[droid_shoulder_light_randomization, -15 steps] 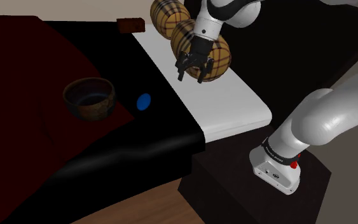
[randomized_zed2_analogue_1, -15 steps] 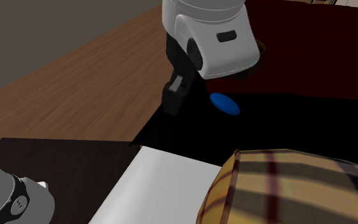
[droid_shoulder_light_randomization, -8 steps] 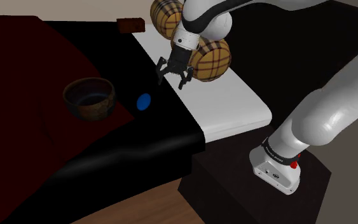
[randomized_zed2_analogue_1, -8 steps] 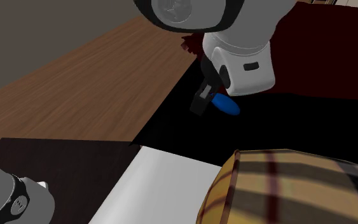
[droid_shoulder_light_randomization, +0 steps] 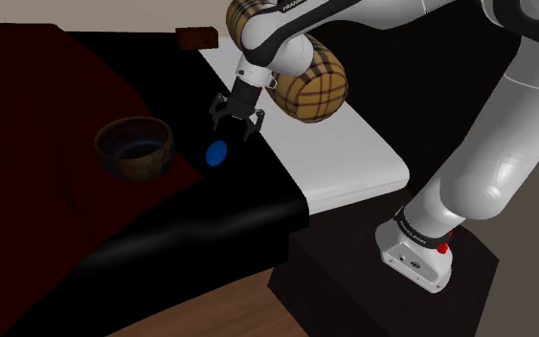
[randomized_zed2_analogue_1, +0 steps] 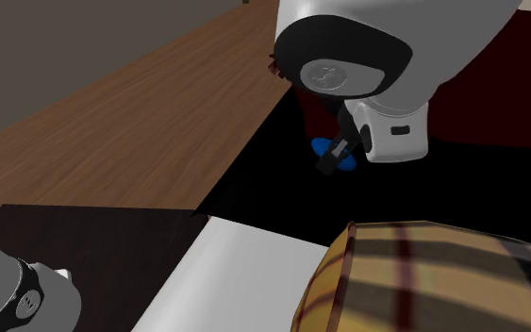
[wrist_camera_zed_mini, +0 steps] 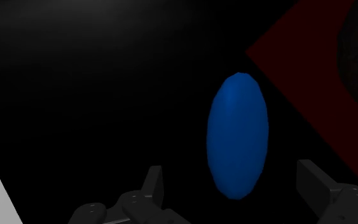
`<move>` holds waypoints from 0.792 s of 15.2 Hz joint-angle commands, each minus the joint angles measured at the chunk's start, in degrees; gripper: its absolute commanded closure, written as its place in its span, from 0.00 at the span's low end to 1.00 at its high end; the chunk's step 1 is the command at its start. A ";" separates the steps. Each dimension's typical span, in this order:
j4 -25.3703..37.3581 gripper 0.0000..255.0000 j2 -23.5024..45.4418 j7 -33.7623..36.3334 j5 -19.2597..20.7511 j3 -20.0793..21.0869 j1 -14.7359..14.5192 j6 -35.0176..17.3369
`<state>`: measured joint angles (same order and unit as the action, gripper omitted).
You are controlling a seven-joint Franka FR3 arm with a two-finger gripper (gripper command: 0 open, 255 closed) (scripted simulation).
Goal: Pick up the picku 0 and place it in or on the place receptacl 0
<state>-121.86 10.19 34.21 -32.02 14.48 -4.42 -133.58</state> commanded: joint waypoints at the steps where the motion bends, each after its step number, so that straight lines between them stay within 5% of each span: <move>1: 0.75 0.00 1.71 0.28 -0.11 0.17 -0.36 -1.25; 12: 0.58 0.00 4.82 -0.13 -0.78 0.86 -1.38 -4.91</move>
<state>-121.29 14.99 34.08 -32.80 15.33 -5.80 -138.47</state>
